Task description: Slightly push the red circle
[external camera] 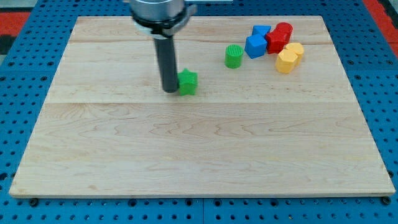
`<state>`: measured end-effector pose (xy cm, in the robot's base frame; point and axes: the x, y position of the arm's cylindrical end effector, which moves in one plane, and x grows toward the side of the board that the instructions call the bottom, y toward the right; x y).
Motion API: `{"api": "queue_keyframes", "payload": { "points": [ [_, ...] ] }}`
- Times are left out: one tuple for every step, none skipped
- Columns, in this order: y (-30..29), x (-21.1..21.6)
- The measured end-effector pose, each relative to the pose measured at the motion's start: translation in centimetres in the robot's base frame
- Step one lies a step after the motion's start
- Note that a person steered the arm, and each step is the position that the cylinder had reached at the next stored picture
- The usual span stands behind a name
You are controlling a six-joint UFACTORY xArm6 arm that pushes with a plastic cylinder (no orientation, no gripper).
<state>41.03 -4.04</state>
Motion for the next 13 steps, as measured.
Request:
{"api": "queue_keyframes", "payload": {
  "points": [
    [3.0,-1.3],
    [6.5,-2.2],
    [9.9,2.8],
    [14.6,6.3],
    [21.5,3.4],
    [26.7,-2.0],
    [30.9,-7.1],
    [33.6,-11.8],
    [33.9,-14.1],
    [33.8,-15.8],
    [31.1,-15.9],
    [28.7,-15.9],
    [26.1,-16.1]
  ]
}}
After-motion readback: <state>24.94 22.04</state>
